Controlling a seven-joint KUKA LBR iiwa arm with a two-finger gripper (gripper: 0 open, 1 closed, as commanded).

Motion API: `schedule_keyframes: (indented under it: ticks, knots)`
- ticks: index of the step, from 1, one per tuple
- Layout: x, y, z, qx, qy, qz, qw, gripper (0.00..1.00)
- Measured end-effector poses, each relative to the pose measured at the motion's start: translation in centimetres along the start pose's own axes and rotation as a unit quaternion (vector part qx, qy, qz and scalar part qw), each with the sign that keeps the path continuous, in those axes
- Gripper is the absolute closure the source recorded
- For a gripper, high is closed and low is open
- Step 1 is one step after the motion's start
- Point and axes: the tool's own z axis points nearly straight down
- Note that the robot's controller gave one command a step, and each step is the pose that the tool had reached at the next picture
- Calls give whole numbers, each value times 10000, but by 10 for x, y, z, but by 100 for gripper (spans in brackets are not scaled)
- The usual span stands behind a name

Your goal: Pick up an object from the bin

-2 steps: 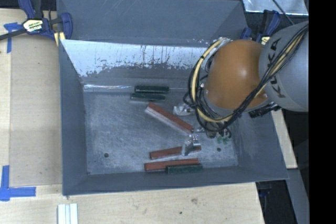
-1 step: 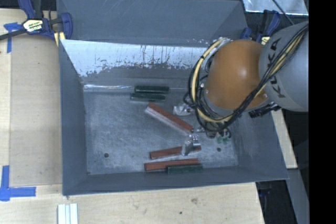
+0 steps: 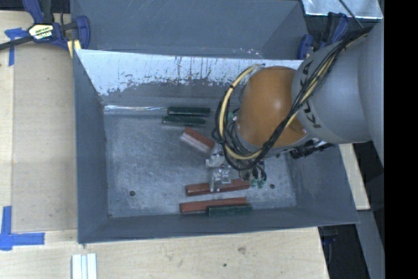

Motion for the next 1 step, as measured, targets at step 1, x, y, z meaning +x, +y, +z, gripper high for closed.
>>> schedule_keyframes:
  ticks: [1]
  knots:
    - [0,0,0,0,1,0,10000,100]
